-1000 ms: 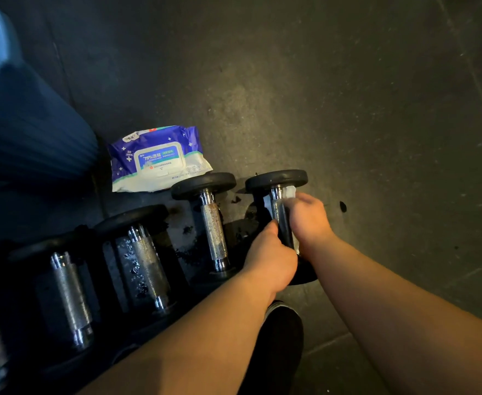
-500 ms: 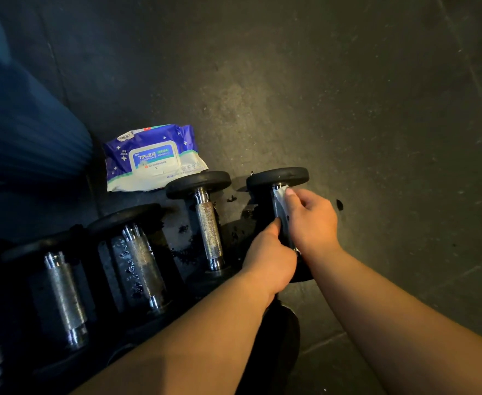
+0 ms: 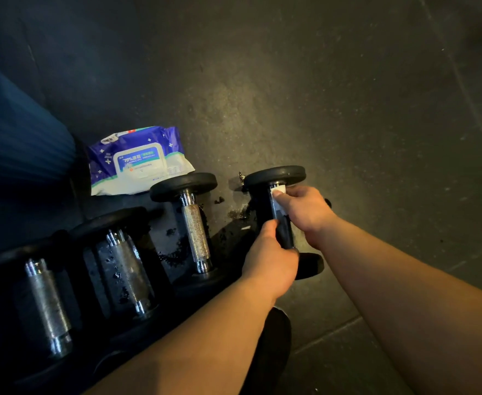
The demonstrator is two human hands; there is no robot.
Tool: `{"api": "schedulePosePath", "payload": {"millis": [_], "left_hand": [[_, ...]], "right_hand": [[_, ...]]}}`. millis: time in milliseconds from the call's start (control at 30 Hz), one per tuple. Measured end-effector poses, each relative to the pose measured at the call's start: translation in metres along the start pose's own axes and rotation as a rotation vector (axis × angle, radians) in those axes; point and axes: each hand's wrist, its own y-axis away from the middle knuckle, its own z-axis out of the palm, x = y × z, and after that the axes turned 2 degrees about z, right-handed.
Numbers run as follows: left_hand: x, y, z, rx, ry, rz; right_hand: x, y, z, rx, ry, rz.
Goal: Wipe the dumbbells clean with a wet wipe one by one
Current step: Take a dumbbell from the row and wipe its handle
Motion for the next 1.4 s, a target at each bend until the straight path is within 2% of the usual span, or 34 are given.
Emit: {"api": "schedulePosePath", "payload": {"millis": [100, 200, 300, 400, 467, 533, 667, 867, 967, 1033, 1100, 1267, 1333, 1400], "left_hand": [[0.000, 0.002, 0.001, -0.009, -0.020, 0.026], [0.005, 0.007, 0.005, -0.034, -0.121, 0.095], [0.021, 0.017, 0.008, -0.056, -0.504, 0.268], [0.037, 0.024, 0.012, 0.027, -0.929, 0.504], [0.042, 0.022, 0.013, 0.059, -1.114, 0.626], [0.045, 0.017, 0.006, 0.048, -1.242, 0.660], [0.039, 0.005, -0.016, 0.056, -1.370, 0.546], [0.034, 0.001, -0.019, 0.034, -1.316, 0.481], [0.033, 0.005, -0.017, 0.070, -1.256, 0.469], [0.028, 0.008, -0.013, 0.058, -1.249, 0.440], [0.025, 0.009, -0.011, 0.038, -1.270, 0.433], [0.031, 0.003, -0.017, 0.042, -1.304, 0.439], [0.035, 0.001, -0.017, 0.023, -1.322, 0.420], [0.038, -0.001, -0.017, 0.007, -1.331, 0.396]], "right_hand": [[0.003, -0.002, -0.005, -0.031, -0.103, 0.061], [0.016, 0.003, -0.015, 0.027, -0.322, 0.093], [0.027, 0.009, -0.035, 0.144, -0.622, 0.157], [0.040, 0.010, -0.051, 0.281, -0.969, 0.316], [0.049, 0.010, -0.054, 0.326, -1.152, 0.423], [0.060, 0.012, -0.051, 0.346, -1.260, 0.492], [0.070, 0.018, -0.042, 0.442, -1.327, 0.527], [0.068, 0.029, -0.042, 0.488, -1.189, 0.540], [0.066, 0.040, -0.045, 0.553, -1.030, 0.573], [0.066, 0.052, -0.045, 0.622, -0.741, 0.497], [0.070, 0.063, -0.045, 0.688, -0.256, 0.263], [0.086, 0.053, -0.069, 0.695, 0.802, -0.602], [0.090, 0.038, -0.084, 0.618, 1.112, -0.763], [0.094, 0.029, -0.095, 0.483, 1.301, -0.813]]}}
